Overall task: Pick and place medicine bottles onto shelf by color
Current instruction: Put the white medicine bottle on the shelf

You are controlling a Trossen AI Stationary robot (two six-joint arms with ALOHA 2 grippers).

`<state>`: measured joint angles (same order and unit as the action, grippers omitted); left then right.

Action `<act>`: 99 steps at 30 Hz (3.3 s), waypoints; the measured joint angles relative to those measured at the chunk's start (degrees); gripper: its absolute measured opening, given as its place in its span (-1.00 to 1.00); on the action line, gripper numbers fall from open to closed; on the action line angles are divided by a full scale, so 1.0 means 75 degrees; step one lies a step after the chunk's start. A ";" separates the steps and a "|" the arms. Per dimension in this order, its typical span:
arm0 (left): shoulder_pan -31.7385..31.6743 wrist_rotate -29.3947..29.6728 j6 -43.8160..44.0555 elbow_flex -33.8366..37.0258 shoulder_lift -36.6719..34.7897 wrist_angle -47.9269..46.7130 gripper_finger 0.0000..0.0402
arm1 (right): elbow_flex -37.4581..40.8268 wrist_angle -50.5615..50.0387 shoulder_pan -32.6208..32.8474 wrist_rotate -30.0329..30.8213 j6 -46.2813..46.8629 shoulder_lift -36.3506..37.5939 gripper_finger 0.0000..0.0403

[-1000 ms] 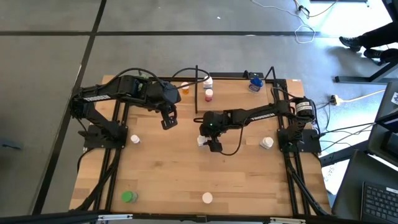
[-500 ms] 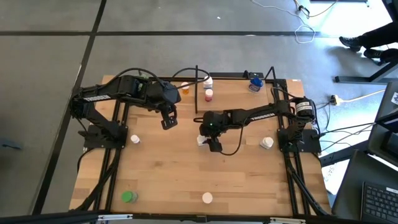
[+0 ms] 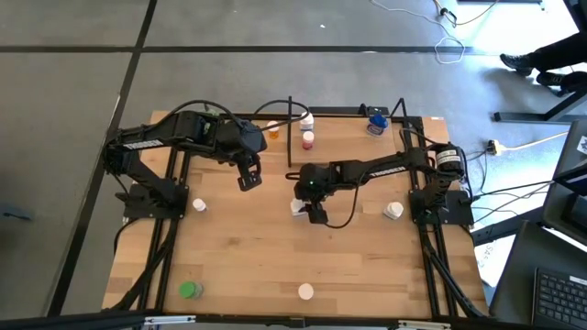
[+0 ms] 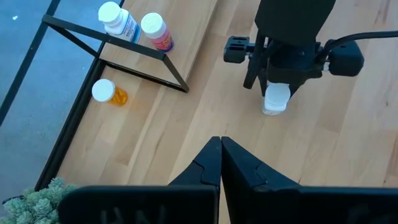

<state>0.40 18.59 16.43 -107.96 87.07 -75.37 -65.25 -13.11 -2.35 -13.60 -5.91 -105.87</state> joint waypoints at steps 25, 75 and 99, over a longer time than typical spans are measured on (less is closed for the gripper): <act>0.0000 -0.0003 -0.0003 0.0000 0.0000 -0.0003 -1.00 | 0.0006 -0.2351 -0.1073 0.0527 -0.0188 0.2717 -0.11; 0.0000 0.0000 0.0020 0.0000 0.0000 0.0002 -1.00 | 0.0191 -0.5092 -0.5236 -0.0345 -0.2200 0.4216 -0.11; 0.0000 0.0058 -0.0254 0.0000 0.0000 0.0819 -1.00 | 0.1912 -0.4352 -0.5809 0.1063 -0.1508 0.5932 -0.11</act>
<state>0.40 19.03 14.52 -107.96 87.07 -69.23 -50.92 -45.75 -45.92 -5.63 -17.23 -61.38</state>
